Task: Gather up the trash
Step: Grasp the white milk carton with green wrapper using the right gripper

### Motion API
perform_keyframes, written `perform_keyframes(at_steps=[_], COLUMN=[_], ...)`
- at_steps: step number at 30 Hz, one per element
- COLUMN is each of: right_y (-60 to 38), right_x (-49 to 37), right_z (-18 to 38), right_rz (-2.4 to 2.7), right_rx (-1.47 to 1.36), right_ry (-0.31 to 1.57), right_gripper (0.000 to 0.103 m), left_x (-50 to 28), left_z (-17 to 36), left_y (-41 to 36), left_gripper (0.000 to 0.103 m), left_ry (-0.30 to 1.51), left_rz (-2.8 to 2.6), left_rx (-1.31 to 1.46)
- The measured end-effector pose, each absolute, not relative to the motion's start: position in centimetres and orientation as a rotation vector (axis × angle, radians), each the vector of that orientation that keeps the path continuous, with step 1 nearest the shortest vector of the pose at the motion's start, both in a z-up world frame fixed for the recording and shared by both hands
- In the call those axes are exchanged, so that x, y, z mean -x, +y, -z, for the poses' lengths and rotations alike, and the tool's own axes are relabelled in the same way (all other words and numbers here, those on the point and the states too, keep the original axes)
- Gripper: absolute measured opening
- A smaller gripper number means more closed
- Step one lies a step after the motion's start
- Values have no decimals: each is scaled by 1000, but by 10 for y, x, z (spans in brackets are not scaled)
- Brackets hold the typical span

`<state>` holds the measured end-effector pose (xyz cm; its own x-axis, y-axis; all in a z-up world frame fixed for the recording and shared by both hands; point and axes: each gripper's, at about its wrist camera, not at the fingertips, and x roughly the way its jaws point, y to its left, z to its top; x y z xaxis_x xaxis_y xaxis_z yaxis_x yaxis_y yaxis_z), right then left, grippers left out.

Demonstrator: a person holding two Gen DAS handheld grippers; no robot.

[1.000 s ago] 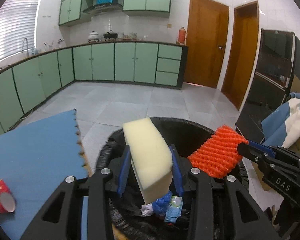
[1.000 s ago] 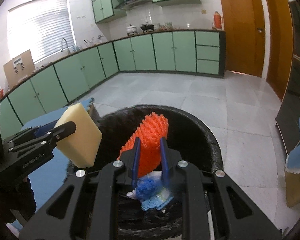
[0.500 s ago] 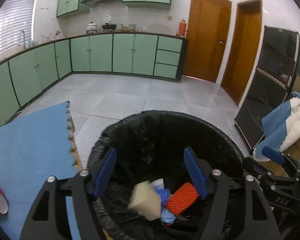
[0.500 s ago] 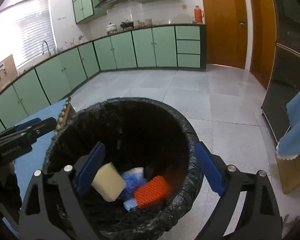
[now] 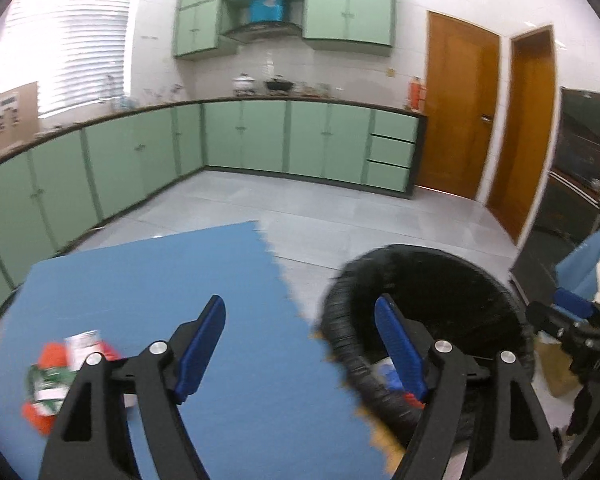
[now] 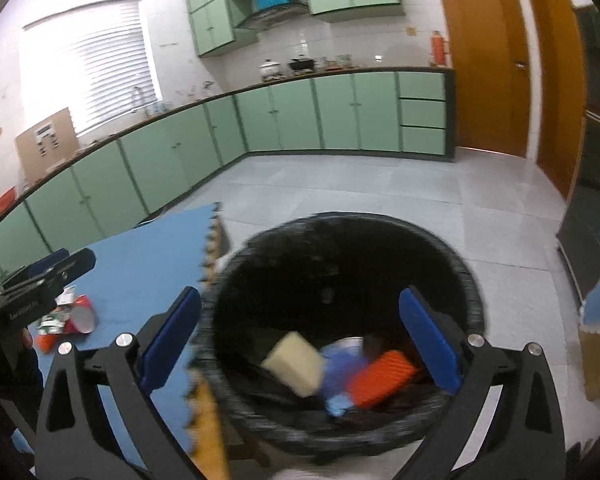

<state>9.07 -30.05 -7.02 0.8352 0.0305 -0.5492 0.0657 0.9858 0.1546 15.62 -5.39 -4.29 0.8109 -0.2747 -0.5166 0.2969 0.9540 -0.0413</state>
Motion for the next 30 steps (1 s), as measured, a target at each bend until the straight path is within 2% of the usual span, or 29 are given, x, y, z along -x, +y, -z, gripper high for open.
perform_keyframes(at_steps=[9,15,30], right_y=[-193,-125,4], right_x=[-115,-130,-174], right_z=[69,71,110], right_rz=[-117,-219,-412], right_rx=[-94,-17,33], right_ry=[595,593,652], right_gripper=[97,97,97], left_x=[-134,-126,-123], left_z=[43,54,79], left_y=[82,147,220], left_gripper=[76,76,76], left_ry=[511,518,565], left_rz=[28,-117,-240], left_rx=[-21,-22,4])
